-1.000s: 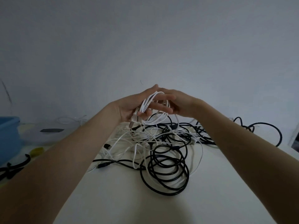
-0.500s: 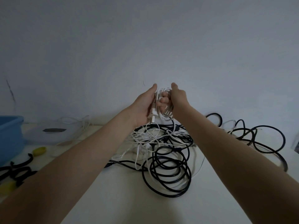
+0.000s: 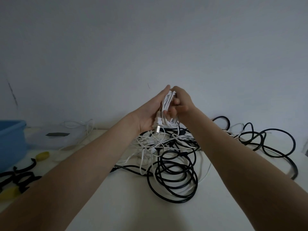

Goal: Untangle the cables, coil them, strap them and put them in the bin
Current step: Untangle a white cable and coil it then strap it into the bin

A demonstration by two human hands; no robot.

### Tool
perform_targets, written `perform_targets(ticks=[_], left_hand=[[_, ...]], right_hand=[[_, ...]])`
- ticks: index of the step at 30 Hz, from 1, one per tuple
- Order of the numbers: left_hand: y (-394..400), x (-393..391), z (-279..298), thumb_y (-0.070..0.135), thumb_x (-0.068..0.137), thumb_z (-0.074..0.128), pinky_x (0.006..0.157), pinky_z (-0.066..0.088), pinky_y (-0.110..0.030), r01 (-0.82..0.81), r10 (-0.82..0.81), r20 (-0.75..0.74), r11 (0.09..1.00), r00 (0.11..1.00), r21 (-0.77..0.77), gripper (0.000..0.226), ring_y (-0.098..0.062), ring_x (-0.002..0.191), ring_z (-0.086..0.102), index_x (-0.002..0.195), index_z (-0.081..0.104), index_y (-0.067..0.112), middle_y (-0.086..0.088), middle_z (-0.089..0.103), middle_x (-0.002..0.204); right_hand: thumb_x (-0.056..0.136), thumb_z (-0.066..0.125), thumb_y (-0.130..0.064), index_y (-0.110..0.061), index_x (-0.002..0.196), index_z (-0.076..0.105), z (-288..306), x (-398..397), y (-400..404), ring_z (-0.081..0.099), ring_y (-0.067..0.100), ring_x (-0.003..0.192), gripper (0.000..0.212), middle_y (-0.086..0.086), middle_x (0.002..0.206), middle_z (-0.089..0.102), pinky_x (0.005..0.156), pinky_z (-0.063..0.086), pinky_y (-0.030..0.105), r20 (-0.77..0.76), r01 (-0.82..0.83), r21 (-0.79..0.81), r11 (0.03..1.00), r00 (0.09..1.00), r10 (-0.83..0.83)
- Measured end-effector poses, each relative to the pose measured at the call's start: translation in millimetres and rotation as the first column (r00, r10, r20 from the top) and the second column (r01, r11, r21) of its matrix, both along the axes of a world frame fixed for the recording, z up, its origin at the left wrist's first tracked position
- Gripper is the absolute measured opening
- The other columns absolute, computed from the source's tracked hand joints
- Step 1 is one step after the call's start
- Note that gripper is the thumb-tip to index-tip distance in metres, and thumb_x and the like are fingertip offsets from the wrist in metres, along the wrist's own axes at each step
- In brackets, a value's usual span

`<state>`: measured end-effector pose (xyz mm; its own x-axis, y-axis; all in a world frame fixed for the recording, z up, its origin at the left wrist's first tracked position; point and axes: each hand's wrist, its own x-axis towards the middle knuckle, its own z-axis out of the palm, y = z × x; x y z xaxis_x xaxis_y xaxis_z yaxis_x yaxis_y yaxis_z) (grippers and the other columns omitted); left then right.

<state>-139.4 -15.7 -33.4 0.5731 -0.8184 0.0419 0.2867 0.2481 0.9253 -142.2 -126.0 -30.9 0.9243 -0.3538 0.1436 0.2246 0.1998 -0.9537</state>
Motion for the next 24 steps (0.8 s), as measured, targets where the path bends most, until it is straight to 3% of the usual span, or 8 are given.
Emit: perform_targets(ticks=[5, 8, 11, 16, 18, 20, 22, 24], left_hand=[[0.0, 2.8, 11.0, 0.023, 0.096, 0.043, 0.032, 0.039, -0.010, 0.023, -0.027, -0.015, 0.981, 1.000, -0.191, 0.022, -0.001, 0.035, 0.050, 0.081, 0.053, 0.009, -0.004, 0.068, 0.069], [5.5, 7.9, 29.9, 0.025, 0.099, 0.040, 0.062, 0.059, -0.028, -0.091, 0.092, -0.013, 0.926, 0.996, -0.366, 0.027, -0.026, 0.086, 0.069, 0.108, 0.058, 0.008, -0.009, 0.066, 0.116], [7.6, 16.5, 40.8, 0.032, 0.096, 0.048, 0.067, 0.059, -0.043, -0.273, 0.278, -0.021, 0.926, 0.960, -0.260, 0.042, -0.048, 0.120, 0.047, 0.136, 0.044, 0.019, -0.004, 0.035, 0.149], [12.3, 41.6, 33.8, 0.038, 0.098, 0.044, 0.098, 0.044, -0.031, -0.519, 0.534, 0.102, 0.843, 0.839, -0.144, 0.054, -0.020, 0.138, 0.033, 0.147, 0.027, 0.025, 0.000, 0.021, 0.156], [18.8, 53.4, 30.7, 0.031, 0.102, 0.036, 0.073, 0.049, -0.012, -0.618, 0.653, 0.268, 0.757, 0.709, -0.210, 0.050, 0.008, 0.111, 0.051, 0.149, 0.020, 0.027, -0.001, 0.023, 0.155], [28.9, 70.2, 25.7, 0.029, 0.103, 0.035, 0.060, 0.048, -0.015, -0.726, 0.724, 0.471, 0.651, 0.504, -0.223, 0.051, 0.007, 0.074, 0.062, 0.150, 0.017, 0.026, -0.005, 0.042, 0.143], [38.0, 85.8, 17.3, 0.030, 0.101, 0.038, 0.100, 0.041, -0.035, -0.802, 0.559, 0.783, 0.582, 0.273, -0.135, 0.056, -0.026, 0.121, 0.054, 0.151, 0.015, 0.023, -0.019, 0.037, 0.146], [42.3, 89.7, 5.1, 0.032, 0.101, 0.037, 0.115, 0.006, -0.029, -0.830, 0.212, 0.961, 0.557, 0.180, 0.033, 0.059, -0.027, 0.146, 0.006, 0.152, 0.009, 0.022, -0.018, 0.001, 0.158]], right_hand=[[0.092, 0.049, -0.024, -0.010, 0.065, 0.053, 9.2, -3.1, -14.2, 0.052, 0.009, 0.039, 0.031, -0.001, 0.043, 0.053, 0.041, 0.042, 0.017, 0.045, -0.298, 0.000, 0.955, 0.954, 0.298], [0.100, 0.039, -0.028, -0.009, 0.068, 0.054, 0.9, -5.7, -25.4, 0.031, 0.005, 0.032, 0.040, -0.001, 0.046, 0.051, 0.031, 0.024, 0.015, -0.096, -0.232, -0.367, 0.901, 0.973, 0.212], [0.100, 0.039, -0.032, -0.007, 0.064, 0.059, -13.4, -12.4, -30.7, 0.027, 0.011, 0.037, 0.049, 0.002, 0.047, 0.042, 0.035, 0.023, 0.017, -0.143, -0.111, -0.653, 0.750, 0.989, 0.021], [0.098, 0.045, -0.021, -0.008, 0.078, 0.063, -9.4, -15.0, -16.8, 0.043, 0.008, 0.045, 0.030, -0.001, 0.056, 0.045, 0.048, 0.041, 0.018, -0.136, -0.128, -0.900, 0.416, 0.991, 0.011], [0.095, 0.048, -0.017, -0.010, 0.090, 0.068, -6.1, -17.0, -9.1, 0.045, -0.001, 0.048, 0.021, -0.006, 0.061, 0.051, 0.053, 0.039, 0.009, -0.100, -0.103, -0.975, 0.197, 0.995, 0.029], [0.093, 0.052, -0.016, -0.010, 0.095, 0.069, -3.5, -18.5, -7.1, 0.042, -0.007, 0.052, 0.018, -0.015, 0.061, 0.050, 0.055, 0.032, 0.001, -0.053, -0.056, -0.998, 0.043, 0.996, 0.066], [0.091, 0.056, -0.016, -0.009, 0.096, 0.071, 1.1, -19.1, -10.6, 0.040, -0.008, 0.052, 0.017, -0.019, 0.060, 0.049, 0.055, 0.031, 0.000, -0.002, -0.001, -1.000, -0.020, 0.997, 0.073], [0.090, 0.059, -0.019, -0.011, 0.096, 0.072, 9.3, -18.8, -13.9, 0.040, -0.006, 0.053, 0.017, -0.012, 0.064, 0.056, 0.054, 0.029, 0.003, 0.071, 0.073, -0.997, -0.018, 0.995, 0.063]])
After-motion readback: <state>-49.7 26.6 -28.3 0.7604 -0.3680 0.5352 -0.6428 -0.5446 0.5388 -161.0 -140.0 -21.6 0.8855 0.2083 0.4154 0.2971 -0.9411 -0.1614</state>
